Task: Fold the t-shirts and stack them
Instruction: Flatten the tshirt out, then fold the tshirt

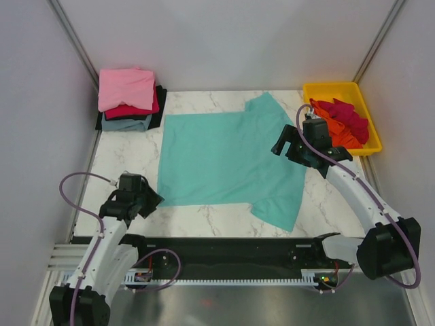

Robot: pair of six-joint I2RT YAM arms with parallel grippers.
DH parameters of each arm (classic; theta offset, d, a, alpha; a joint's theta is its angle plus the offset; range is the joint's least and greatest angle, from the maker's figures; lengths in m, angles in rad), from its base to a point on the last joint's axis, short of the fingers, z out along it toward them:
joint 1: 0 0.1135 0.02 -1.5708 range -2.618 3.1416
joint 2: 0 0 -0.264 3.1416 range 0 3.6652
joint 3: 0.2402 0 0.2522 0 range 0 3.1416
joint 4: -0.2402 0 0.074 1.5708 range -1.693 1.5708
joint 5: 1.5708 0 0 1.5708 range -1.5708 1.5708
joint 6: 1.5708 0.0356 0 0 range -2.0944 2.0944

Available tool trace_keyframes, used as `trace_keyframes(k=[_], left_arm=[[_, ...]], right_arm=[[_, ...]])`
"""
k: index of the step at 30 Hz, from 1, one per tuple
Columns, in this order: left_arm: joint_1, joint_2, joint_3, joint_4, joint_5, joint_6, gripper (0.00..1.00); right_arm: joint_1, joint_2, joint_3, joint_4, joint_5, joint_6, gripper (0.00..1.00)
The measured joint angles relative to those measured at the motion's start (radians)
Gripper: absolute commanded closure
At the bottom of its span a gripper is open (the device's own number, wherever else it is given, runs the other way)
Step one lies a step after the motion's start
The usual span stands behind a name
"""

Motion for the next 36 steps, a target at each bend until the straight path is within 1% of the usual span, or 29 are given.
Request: trace_keyframes(k=[2,3,8,10,14,22,26,29,30,32,33,34,36], left_arm=[[-0.005,-0.005,-0.011,0.002,-0.025,-0.031,0.49],[-0.006,-0.006,-0.015,0.006,-0.034,-0.041,0.53],[-0.007,0.006,-0.047,0.054,-0.078,-0.062,0.53],[-0.007,0.021,-0.068,0.085,-0.083,-0.064,0.55],[-0.007,0.066,-0.101,0.154,-0.081,-0.067,0.55],[-0.010,0.071,-0.150,0.264,-0.071,-0.068,0.53],[-0.019,0.081,-0.173,0.332,-0.062,-0.069,0.58],[-0.025,0.084,-0.188,0.371,-0.054,-0.070,0.65],[-0.026,0.084,-0.192,0.381,-0.050,-0.071,0.72],[-0.030,0.084,-0.198,0.389,-0.049,-0.074,0.82],[-0.031,0.087,-0.201,0.392,-0.047,-0.076,0.93],[-0.031,0.087,-0.201,0.393,-0.047,-0.078,0.98],[-0.031,0.087,-0.202,0.393,-0.043,-0.076,0.98]], right_arm=[[0.002,-0.019,-0.015,-0.021,0.001,0.003,0.02],[0.002,-0.032,-0.015,-0.026,0.005,0.003,0.02],[0.002,-0.088,-0.015,-0.026,0.011,0.002,0.02],[0.002,-0.089,-0.015,-0.026,0.011,0.002,0.02],[0.002,-0.089,-0.016,-0.027,0.012,-0.005,0.02],[0.002,-0.088,-0.037,-0.035,0.035,-0.014,0.02],[0.002,-0.080,-0.045,-0.034,0.039,-0.017,0.02],[0.002,-0.080,-0.051,-0.038,0.054,-0.017,0.02],[0.003,-0.081,-0.053,-0.042,0.069,-0.016,0.02],[0.002,-0.092,-0.062,-0.058,0.115,-0.006,0.02],[0.002,-0.104,-0.071,-0.064,0.135,0.001,0.02],[0.002,-0.122,-0.082,-0.074,0.155,0.013,0.02],[0.003,-0.162,-0.109,-0.089,0.176,0.039,0.02]])
